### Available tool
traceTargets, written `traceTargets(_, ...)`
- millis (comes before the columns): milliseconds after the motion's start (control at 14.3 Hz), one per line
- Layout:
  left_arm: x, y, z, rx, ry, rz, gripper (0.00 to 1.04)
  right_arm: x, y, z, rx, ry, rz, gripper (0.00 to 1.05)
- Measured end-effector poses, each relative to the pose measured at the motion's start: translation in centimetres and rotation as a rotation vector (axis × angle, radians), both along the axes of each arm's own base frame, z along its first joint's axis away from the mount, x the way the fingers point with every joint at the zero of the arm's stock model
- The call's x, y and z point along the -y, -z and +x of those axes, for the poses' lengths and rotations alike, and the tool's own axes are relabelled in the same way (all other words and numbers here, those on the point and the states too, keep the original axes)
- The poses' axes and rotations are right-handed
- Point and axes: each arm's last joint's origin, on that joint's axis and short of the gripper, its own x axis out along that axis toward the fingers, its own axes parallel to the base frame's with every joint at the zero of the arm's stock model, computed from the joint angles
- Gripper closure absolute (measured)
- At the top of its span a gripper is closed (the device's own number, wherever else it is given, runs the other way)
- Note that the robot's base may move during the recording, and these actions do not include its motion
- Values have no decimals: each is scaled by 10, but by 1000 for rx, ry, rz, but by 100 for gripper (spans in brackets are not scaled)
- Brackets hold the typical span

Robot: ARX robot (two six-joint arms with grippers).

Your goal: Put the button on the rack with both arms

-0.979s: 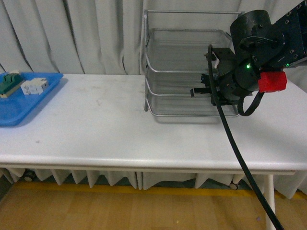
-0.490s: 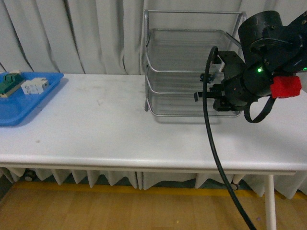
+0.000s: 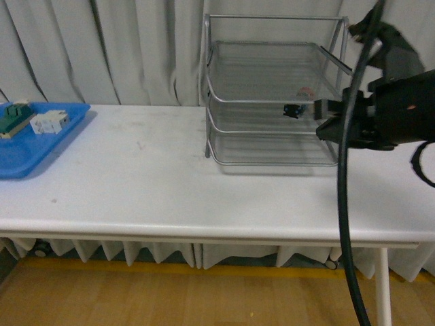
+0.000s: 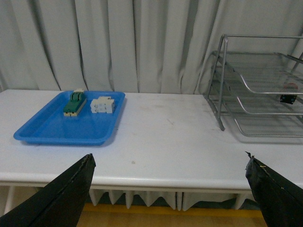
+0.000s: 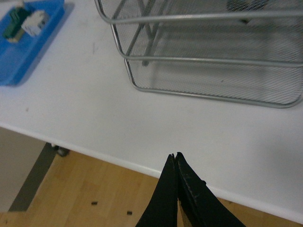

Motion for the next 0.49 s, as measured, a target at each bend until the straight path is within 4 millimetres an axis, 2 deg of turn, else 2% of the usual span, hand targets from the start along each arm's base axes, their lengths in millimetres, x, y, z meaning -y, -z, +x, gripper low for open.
traceTargets(140, 0, 0, 0, 0, 0, 0, 7, 24, -12, -41, 98, 55, 49, 103)
traceTargets(280, 0, 0, 0, 0, 0, 0, 7, 51, -5, -69, 107, 126, 68, 103)
traceTargets(420, 0, 0, 0, 1, 0, 0, 7, 66, 3, -91, 389, 318, -56, 103)
traceTargets(490, 0, 0, 0, 0, 0, 0, 7, 69, 5, -118, 495, 399, -119, 103)
